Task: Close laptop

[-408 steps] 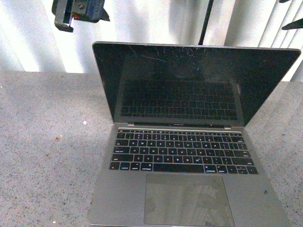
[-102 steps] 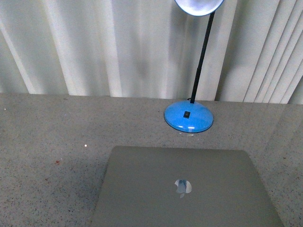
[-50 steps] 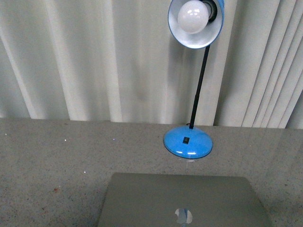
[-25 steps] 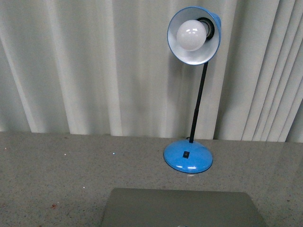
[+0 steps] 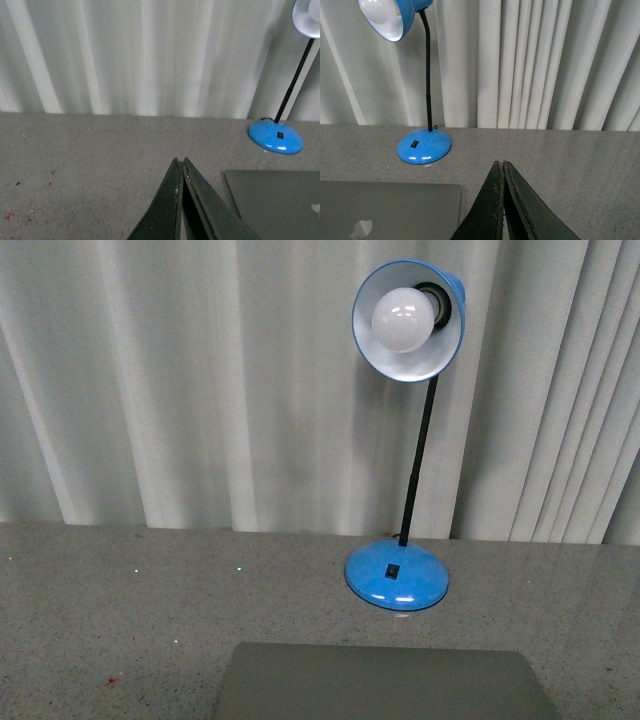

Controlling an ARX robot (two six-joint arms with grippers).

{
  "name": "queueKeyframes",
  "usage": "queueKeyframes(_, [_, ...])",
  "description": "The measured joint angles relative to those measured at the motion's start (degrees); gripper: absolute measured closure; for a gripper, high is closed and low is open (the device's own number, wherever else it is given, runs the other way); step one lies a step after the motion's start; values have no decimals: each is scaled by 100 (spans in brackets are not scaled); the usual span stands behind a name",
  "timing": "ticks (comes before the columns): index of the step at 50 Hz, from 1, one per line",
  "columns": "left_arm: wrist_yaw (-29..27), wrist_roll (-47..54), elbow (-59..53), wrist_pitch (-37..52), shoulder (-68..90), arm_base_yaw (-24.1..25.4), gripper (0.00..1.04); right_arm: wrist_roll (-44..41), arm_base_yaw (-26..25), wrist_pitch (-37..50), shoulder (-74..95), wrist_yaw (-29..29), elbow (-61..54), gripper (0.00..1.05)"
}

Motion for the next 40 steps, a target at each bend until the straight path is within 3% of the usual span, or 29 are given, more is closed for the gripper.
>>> queueKeyframes(10, [2,2,0,-28,-52,0,101,-2,0,-275,-271,0,0,102])
queueKeyframes(15, [0,0,0,-31,-59,0,101,0,0,-1191,-999,-2,2,102])
queueKeyframes(33, [0,2,0,-31,-66,0,101,0,0,-1255,-1209,-2,2,102])
queueKeyframes(36, [0,-2,0,-31,-66,0,100,-2,0,-1255,-1209,-2,2,93])
queueKeyframes(40, [0,-2,0,-31,-66,0,84,0,0,-1255,-1209,-2,2,79])
